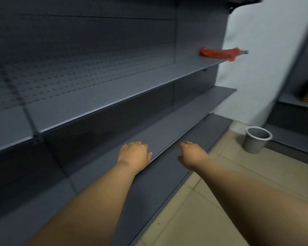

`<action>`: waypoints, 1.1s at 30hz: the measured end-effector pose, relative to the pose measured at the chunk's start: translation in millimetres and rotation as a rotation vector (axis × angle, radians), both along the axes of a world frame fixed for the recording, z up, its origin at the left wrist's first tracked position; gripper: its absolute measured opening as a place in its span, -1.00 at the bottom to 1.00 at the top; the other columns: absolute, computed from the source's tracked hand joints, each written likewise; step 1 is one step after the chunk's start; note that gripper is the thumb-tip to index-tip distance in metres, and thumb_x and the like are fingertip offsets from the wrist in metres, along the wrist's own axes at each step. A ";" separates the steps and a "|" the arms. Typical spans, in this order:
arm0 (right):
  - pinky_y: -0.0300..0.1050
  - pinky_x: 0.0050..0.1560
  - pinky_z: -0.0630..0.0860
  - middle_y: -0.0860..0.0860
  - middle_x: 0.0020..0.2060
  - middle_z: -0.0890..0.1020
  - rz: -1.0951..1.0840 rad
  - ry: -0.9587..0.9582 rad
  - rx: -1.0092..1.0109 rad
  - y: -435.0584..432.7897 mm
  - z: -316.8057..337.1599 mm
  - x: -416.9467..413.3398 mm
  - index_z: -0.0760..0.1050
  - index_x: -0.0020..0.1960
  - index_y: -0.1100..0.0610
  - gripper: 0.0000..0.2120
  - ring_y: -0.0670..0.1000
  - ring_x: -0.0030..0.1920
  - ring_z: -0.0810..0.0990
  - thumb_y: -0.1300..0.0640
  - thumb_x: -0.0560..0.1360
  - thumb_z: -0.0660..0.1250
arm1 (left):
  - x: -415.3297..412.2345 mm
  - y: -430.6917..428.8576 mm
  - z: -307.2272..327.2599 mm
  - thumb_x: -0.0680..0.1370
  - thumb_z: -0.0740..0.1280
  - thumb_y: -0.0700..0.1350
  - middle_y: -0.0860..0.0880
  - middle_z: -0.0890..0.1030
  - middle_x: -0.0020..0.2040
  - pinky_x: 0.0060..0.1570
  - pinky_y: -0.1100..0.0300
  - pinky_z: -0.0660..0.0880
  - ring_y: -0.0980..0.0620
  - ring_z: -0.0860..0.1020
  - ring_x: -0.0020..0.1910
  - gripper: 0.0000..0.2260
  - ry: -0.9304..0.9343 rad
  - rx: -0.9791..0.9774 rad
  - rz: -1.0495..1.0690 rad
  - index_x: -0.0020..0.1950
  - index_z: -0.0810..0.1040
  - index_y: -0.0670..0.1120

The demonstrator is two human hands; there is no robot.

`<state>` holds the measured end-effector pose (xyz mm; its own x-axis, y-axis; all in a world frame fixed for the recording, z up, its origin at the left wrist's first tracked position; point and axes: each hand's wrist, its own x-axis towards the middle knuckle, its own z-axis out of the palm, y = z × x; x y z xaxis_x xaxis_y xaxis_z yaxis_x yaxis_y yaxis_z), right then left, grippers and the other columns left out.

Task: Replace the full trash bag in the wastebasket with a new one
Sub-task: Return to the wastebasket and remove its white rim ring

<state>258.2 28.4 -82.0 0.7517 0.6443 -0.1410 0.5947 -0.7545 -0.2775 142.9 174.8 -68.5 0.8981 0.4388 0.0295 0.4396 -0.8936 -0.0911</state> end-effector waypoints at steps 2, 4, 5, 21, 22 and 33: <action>0.08 0.31 0.41 0.14 0.37 0.37 -0.067 -0.006 -0.011 -13.7 -2.8 28.3 0.29 0.42 0.12 -0.56 0.21 0.34 0.38 0.11 0.55 0.21 | 38.4 -5.5 -3.2 0.59 0.11 0.07 -0.14 0.53 0.23 0.16 0.04 0.37 -0.16 0.48 0.23 -0.64 0.000 -0.026 -0.066 0.22 0.51 -0.11; 0.07 0.32 0.40 0.13 0.38 0.37 -0.125 -0.003 -0.020 -23.5 -6.2 54.7 0.27 0.44 0.10 -0.55 0.19 0.35 0.37 0.10 0.56 0.20 | 75.3 -8.2 -7.1 0.59 0.10 0.08 -0.12 0.53 0.23 0.16 0.03 0.37 -0.15 0.48 0.23 -0.63 0.008 -0.048 -0.122 0.22 0.51 -0.10; 0.05 0.32 0.40 0.12 0.38 0.36 -0.155 -0.004 -0.024 -27.4 -7.7 68.3 0.27 0.44 0.09 -0.55 0.19 0.35 0.37 0.11 0.56 0.20 | 94.5 -8.5 -9.3 0.59 0.10 0.08 -0.12 0.53 0.23 0.17 0.03 0.37 -0.15 0.48 0.23 -0.63 0.010 -0.052 -0.150 0.22 0.51 -0.10; 0.03 0.26 0.44 0.10 0.33 0.43 -0.611 -0.022 -0.042 -57.0 -20.6 280.2 0.34 0.38 0.10 -0.60 0.16 0.31 0.41 0.08 0.55 0.22 | 389.0 -13.2 -23.2 0.59 0.11 0.08 -0.09 0.55 0.20 0.26 0.06 0.27 -0.12 0.47 0.22 -0.65 0.029 -0.032 -0.577 0.21 0.51 -0.08; 0.02 0.26 0.43 0.10 0.33 0.43 -0.638 -0.015 -0.044 -63.7 -23.6 289.5 0.34 0.38 0.10 -0.60 0.16 0.32 0.40 0.09 0.55 0.22 | 402.5 -19.8 -25.3 0.58 0.12 0.07 -0.09 0.55 0.20 0.26 0.06 0.27 -0.12 0.47 0.23 -0.65 0.035 -0.035 -0.601 0.21 0.51 -0.08; 0.03 0.25 0.41 0.08 0.33 0.40 -0.804 0.030 -0.061 -140.9 -49.6 421.5 0.31 0.40 0.06 -0.59 0.15 0.32 0.39 0.06 0.56 0.21 | 558.1 -93.0 -55.0 0.57 0.13 0.03 -0.09 0.55 0.19 0.25 0.07 0.28 -0.12 0.47 0.20 -0.68 0.098 -0.041 -0.748 0.20 0.52 -0.08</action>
